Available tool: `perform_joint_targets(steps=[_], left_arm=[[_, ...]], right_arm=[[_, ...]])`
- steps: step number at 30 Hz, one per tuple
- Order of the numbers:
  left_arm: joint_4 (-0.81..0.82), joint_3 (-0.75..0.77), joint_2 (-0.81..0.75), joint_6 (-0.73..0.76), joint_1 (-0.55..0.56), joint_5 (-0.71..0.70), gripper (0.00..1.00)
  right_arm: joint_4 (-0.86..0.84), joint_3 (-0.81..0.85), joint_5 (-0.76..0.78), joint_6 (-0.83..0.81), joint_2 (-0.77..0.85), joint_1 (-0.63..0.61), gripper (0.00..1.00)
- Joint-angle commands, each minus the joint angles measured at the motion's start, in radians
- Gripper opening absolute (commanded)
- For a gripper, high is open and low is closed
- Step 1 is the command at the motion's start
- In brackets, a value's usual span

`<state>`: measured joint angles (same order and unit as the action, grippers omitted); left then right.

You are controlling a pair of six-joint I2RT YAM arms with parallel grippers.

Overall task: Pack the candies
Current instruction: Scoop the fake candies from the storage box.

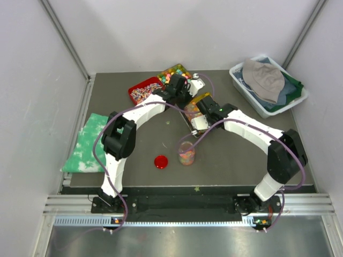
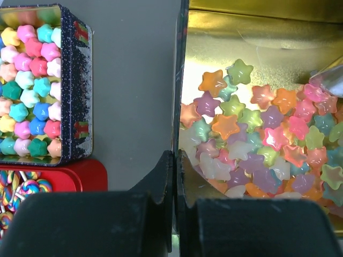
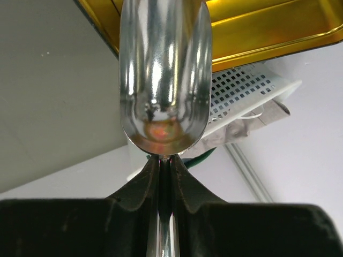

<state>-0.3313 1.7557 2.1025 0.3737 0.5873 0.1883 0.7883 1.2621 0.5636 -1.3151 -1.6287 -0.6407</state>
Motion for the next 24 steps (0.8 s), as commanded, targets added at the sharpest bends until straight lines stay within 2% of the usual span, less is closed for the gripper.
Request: perform_joint_targets(steps=[1, 7, 16, 24], left_arm=[[0.069, 0.053, -0.114, -0.013, 0.008, 0.017, 0.00], [0.026, 0.100, -0.110, 0.021, 0.022, 0.010, 0.00], [-0.015, 0.133, -0.101, 0.056, 0.048, -0.001, 0.00], [-0.015, 0.122, -0.084, 0.048, 0.054, 0.000, 0.00]], right_arm=[[-0.056, -0.036, -0.039, 0.036, -0.008, 0.012, 0.00], [-0.150, -0.141, -0.054, -0.021, 0.016, 0.013, 0.00], [-0.251, -0.199, -0.090, -0.025, 0.004, 0.015, 0.00], [-0.279, -0.155, -0.073, -0.056, -0.008, 0.016, 0.00]])
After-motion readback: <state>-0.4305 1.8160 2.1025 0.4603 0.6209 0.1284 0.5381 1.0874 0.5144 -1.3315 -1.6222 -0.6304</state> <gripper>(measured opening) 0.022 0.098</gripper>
